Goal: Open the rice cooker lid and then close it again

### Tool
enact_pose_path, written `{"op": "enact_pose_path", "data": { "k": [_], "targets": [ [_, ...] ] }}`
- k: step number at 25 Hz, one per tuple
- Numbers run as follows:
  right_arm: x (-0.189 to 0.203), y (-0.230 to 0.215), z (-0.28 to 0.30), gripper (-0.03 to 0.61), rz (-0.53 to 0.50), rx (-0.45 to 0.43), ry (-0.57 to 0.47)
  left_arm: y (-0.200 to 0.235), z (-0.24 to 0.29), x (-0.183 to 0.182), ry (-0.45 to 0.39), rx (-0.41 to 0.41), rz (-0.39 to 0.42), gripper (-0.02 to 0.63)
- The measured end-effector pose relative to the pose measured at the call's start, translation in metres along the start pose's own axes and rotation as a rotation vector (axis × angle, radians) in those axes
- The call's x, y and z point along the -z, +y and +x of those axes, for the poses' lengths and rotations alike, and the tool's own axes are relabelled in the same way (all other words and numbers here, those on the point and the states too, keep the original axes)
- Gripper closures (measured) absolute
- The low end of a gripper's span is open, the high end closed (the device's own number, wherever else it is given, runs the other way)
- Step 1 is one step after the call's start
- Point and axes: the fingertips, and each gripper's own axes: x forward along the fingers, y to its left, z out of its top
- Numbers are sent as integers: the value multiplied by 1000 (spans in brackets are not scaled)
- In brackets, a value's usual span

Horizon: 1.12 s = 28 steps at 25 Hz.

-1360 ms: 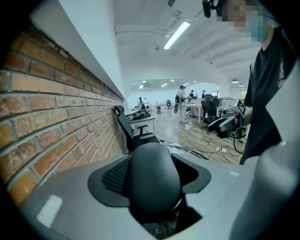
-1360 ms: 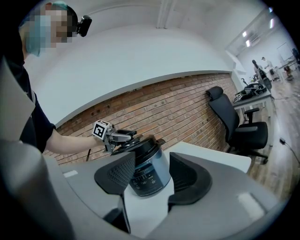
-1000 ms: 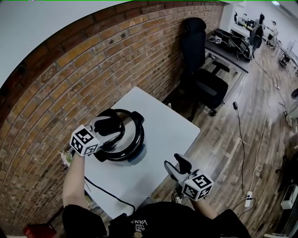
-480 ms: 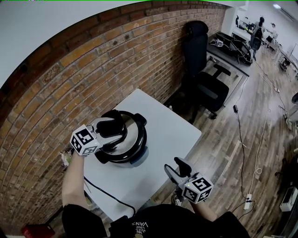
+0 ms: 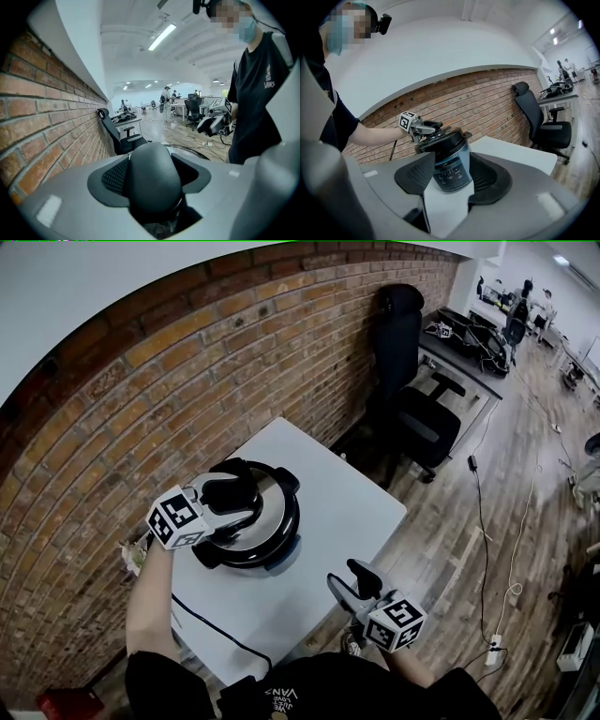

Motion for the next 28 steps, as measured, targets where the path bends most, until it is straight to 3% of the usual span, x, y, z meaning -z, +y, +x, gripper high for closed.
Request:
{"op": "enact_pose_path", "data": {
  "k": [10,14,18,22,28],
  "targets": [
    [1,1,6,359,0,-8,7,3,-1,1,12,-47,-40,336],
    [-1,-1,6,359,2,-6,5,2,-2,1,0,-25,-31,337],
    [-3,-6,5,359,0,1,13,-8,3,5,-12,33,44,340],
    [-7,-9,5,359,-4,2,5,-8,7,9,-2,71,23,339],
    [-7,-8,7,359,-1,-10,11,-6,8,8,2,52,12,339]
  ]
}}
